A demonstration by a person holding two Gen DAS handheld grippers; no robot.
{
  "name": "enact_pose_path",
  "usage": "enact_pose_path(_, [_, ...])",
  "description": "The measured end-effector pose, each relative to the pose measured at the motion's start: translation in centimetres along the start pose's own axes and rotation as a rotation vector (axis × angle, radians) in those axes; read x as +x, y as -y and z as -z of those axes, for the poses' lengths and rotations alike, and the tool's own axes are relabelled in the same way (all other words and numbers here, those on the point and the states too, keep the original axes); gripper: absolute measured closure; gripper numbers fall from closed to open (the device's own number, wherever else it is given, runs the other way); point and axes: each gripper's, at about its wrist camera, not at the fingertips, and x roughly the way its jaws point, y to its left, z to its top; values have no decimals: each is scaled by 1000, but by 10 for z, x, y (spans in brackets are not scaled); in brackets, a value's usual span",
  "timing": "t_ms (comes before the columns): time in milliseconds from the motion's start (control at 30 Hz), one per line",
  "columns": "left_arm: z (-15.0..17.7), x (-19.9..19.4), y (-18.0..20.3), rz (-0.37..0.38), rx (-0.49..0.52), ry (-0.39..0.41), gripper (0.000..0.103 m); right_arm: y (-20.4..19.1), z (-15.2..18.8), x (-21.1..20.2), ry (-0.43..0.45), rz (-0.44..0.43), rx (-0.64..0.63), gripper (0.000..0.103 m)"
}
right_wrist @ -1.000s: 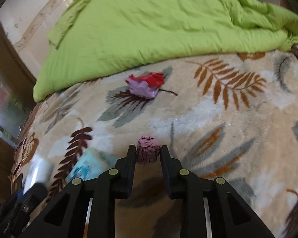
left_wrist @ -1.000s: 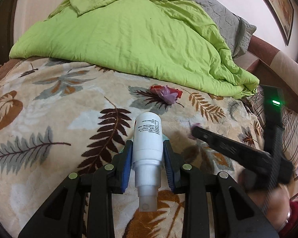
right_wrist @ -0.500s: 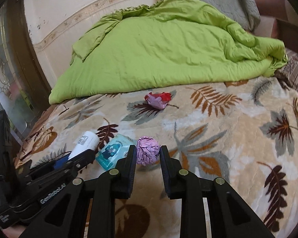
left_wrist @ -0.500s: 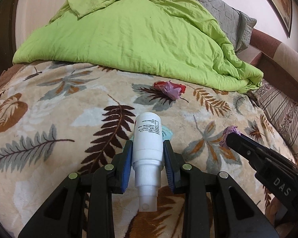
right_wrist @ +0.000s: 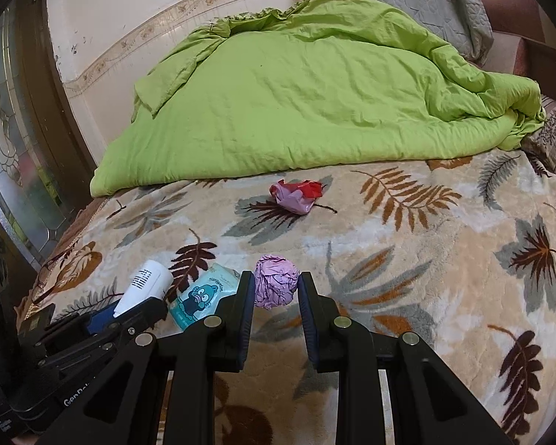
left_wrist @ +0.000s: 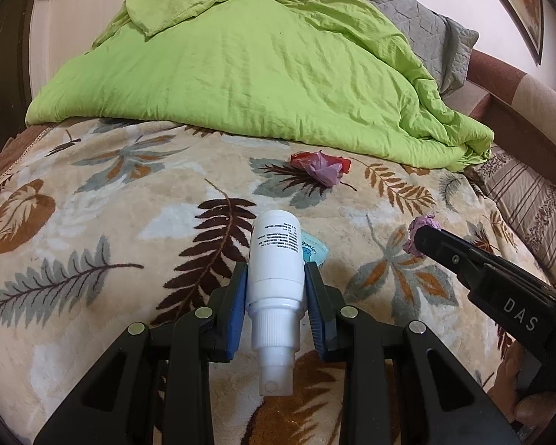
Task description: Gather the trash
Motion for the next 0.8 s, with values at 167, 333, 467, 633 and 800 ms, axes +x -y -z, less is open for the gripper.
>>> enact_pose_path(167, [1, -1, 2, -4, 3, 6, 74, 1, 1, 0, -4, -1, 5, 77])
enact_pose_path(333, [1, -2, 3, -14, 9, 11, 74, 6, 1, 1, -16, -6, 27, 77])
enact_pose_path(467, [2, -4, 5, -36, 16, 24, 74, 8, 1, 1, -19, -9, 32, 77])
enact_pose_path(633, [1, -8, 9, -96, 34, 61, 74, 8, 0, 0, -14, -12, 22, 77])
enact_pose_path(800, [1, -8, 7, -109, 26, 64, 74, 7, 0, 0, -14, -12, 21, 77])
